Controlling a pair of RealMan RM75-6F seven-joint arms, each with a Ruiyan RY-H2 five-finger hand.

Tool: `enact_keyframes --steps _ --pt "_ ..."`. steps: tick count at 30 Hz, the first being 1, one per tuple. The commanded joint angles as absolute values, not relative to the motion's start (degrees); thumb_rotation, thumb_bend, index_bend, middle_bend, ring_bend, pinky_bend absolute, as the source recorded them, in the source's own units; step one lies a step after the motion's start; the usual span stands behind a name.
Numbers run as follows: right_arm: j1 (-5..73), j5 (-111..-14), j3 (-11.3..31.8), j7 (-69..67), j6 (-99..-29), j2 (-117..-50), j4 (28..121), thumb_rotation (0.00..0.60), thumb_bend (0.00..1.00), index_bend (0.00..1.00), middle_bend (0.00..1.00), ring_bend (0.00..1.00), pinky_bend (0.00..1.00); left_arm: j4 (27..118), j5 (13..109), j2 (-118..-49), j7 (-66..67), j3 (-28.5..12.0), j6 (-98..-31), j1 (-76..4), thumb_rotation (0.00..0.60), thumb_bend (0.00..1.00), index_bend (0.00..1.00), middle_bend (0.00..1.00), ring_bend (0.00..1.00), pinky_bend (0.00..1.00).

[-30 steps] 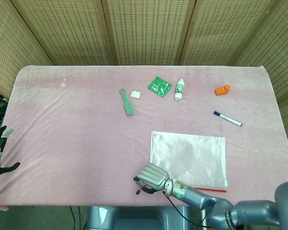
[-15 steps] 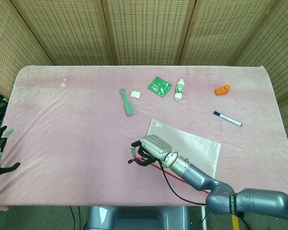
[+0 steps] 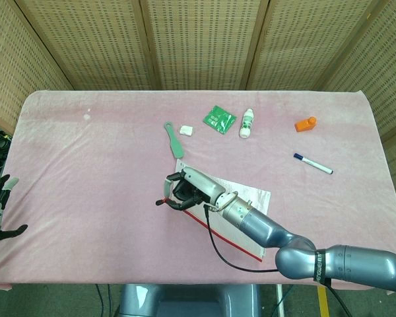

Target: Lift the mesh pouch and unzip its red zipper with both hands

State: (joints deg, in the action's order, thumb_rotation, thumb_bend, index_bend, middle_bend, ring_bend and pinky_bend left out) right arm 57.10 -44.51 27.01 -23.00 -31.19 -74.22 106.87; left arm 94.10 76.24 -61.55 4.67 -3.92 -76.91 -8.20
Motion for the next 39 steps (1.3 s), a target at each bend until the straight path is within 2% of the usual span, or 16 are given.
enact_keyframes --steps 1,6,8,9,10,13,14,16,25,29,39 --pt "58.1 -41.3 27.4 -25.4 -29.5 -74.1 106.9 0.6 0.76 0.78 0.99 0.95 1.0 92.7 78.9 -61.9 1.3 -3.8 -76.7 -8.9 0.6 0.0 0.0 0.0 0.0 0.0" --pt "57.6 -39.8 26.8 -27.0 -29.5 -74.0 107.1 0.6 0.76 0.77 0.99 0.95 1.0 86.1 86.0 -64.7 -10.0 -4.0 -77.6 -11.3 0.6 0.0 0.0 0.0 0.0 0.0" --pt "57.5 -39.8 26.8 -27.1 -29.6 -73.7 107.3 0.6 0.76 0.77 0.99 0.96 1.0 83.2 88.5 -66.8 -14.0 -5.0 -77.8 -13.4 0.6 0.0 0.0 0.04 0.01 0.01" --pt "57.6 -39.9 26.7 -27.0 -29.7 -73.6 107.4 0.6 0.76 0.77 0.99 0.96 1.0 81.7 89.7 -67.9 -16.3 -5.4 -78.0 -14.5 0.6 0.0 0.0 0.14 0.07 0.05" --pt "57.6 -40.0 26.6 -26.8 -29.9 -73.5 107.5 0.6 0.76 0.77 0.99 0.96 1.0 80.2 91.0 -69.0 -18.6 -5.7 -78.0 -15.7 0.6 0.0 0.0 0.29 0.17 0.15" --pt "57.8 -40.4 26.0 -25.5 -31.6 -73.6 107.5 0.6 0.76 0.77 0.99 0.95 1.0 73.9 95.4 -73.4 -25.8 -6.3 -78.5 -20.0 0.6 0.0 0.05 0.63 0.49 0.49" --pt "57.8 -40.8 25.8 -25.0 -32.3 -73.7 107.5 0.6 0.76 0.77 0.99 0.95 1.0 72.0 96.3 -74.9 -27.5 -6.3 -78.3 -21.2 0.6 0.0 0.1 0.7 0.56 0.58" --pt "57.7 -41.6 25.4 -24.1 -33.3 -73.8 107.7 0.6 0.76 0.77 0.99 0.95 1.0 68.9 97.2 -77.2 -30.4 -6.3 -77.4 -23.4 0.6 0.0 0.15 0.77 0.63 0.67" --pt "57.8 -43.4 23.8 -21.3 -34.5 -72.5 108.4 0.6 0.76 0.76 0.99 0.96 1.0 61.0 96.2 -87.2 -39.4 -7.5 -69.3 -33.8 0.6 0.0 0.25 0.87 0.74 0.87" --pt "58.5 -42.1 23.7 -20.7 -35.1 -72.7 107.8 0.6 0.76 0.77 0.99 0.95 1.0 60.4 94.9 -90.2 -44.5 -7.7 -67.1 -36.6 0.6 0.0 0.27 0.9 0.76 0.89" --pt "59.7 -39.6 24.1 -19.7 -36.3 -72.0 107.5 0.6 0.76 0.77 0.99 0.95 1.0 63.6 93.6 -92.3 -50.7 -7.6 -64.0 -41.2 0.6 0.0 0.32 0.91 0.76 0.89"
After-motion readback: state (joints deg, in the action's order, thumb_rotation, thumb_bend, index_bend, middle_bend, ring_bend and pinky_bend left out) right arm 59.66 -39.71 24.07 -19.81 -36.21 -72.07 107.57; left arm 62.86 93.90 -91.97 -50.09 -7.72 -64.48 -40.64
